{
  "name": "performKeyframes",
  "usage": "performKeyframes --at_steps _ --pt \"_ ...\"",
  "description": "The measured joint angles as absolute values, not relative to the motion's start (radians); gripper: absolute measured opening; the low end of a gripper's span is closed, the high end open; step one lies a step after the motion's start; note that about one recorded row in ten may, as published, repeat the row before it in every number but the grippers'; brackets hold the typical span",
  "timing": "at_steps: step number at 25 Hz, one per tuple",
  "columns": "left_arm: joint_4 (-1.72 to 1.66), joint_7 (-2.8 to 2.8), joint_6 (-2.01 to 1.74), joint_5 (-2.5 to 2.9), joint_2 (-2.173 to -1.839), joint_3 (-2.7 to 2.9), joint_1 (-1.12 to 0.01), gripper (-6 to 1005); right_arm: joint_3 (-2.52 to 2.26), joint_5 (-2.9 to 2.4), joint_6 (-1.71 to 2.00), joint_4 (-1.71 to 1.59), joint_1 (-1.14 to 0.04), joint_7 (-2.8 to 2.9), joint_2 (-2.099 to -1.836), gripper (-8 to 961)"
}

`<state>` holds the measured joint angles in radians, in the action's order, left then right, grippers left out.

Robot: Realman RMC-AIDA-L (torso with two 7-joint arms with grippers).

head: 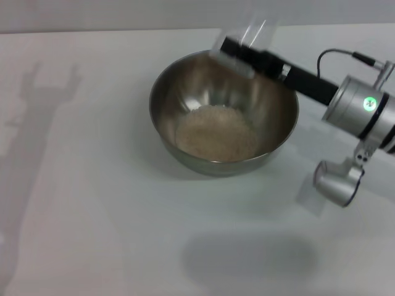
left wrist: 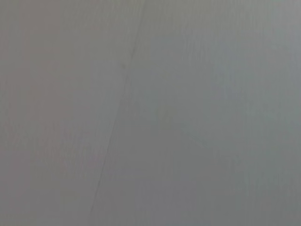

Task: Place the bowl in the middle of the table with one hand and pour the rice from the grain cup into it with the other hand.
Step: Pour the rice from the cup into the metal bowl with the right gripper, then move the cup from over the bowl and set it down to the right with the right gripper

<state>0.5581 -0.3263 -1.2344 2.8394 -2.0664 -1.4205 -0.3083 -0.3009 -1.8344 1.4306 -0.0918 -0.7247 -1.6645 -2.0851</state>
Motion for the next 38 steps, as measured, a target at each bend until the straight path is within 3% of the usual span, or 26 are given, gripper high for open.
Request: performKeyframes --at_steps 10,23,29,38 --pt "0.552 -0.328 -1.253 2.840 -2.066 -1.418 -0.307 861 -0.262 -1.601 1.497 -0.015 -0.714 -1.395 -2.083 17" --pt "0.559 -0.316 -1.274 2.843 -2.062 -1.394 -0.304 861 0.007 -1.242 1.650 0.348 -0.633 -0.836 -2.087 17" --pt "0.559 -0.315 -1.275 2.875 -2.061 -1.400 -0.310 861 0.137 -1.241 1.534 0.447 -0.555 -0.512 -2.084 16" --pt "0.558 -0.314 -1.284 2.889 -2.060 -1.401 -0.314 861 0.182 -1.241 1.288 0.448 -0.540 -0.300 -2.083 17"
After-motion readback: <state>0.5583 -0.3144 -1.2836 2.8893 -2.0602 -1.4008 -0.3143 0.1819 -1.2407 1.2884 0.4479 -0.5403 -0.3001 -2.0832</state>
